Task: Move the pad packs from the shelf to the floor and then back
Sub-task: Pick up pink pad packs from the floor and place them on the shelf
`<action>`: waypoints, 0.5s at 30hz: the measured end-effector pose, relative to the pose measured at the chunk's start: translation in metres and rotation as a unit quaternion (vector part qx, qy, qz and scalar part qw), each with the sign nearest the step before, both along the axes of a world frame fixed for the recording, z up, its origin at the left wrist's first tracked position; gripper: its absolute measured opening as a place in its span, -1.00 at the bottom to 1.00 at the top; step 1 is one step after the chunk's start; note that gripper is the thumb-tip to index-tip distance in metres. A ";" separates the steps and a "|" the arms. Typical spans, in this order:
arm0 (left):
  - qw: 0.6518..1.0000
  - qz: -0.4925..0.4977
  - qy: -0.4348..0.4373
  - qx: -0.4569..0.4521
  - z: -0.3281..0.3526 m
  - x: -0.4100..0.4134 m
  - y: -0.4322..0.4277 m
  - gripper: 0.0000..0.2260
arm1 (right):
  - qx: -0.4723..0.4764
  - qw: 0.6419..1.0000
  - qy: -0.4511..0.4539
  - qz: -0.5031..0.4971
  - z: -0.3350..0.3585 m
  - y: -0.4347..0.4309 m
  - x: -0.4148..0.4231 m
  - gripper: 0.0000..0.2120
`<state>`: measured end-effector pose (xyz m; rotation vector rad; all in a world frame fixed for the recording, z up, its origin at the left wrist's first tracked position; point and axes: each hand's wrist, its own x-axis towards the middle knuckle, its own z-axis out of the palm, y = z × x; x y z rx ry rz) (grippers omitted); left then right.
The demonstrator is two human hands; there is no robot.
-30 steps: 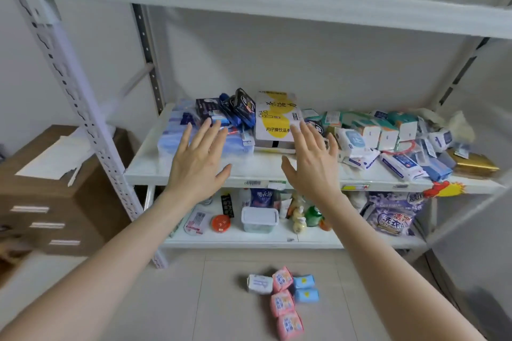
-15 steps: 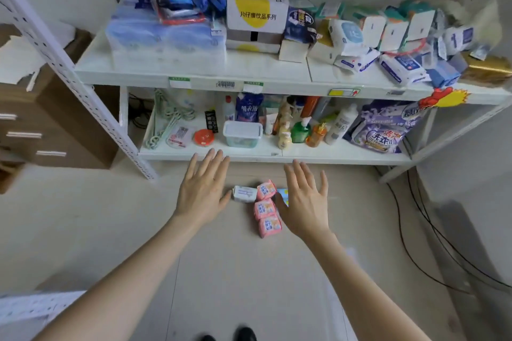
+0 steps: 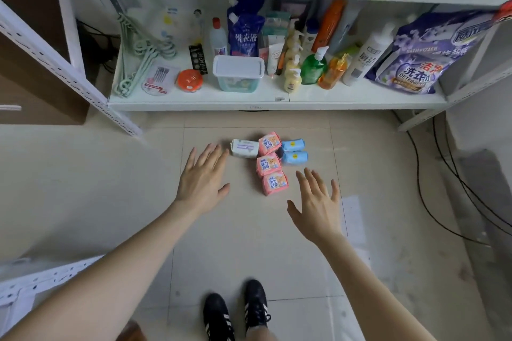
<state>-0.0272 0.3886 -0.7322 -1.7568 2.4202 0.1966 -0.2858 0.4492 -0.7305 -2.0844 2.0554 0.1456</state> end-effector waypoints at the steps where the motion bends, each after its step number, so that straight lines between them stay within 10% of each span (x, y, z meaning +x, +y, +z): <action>1: 1.000 -0.001 -0.002 0.004 -0.012 -0.002 -0.007 -0.30 | 0.004 1.000 0.000 0.000 -0.013 -0.005 -0.002 -0.34; 15: 0.999 0.014 0.004 0.050 -0.230 -0.029 -0.122 -0.27 | 0.098 0.995 -0.015 0.030 -0.248 -0.112 -0.044 -0.27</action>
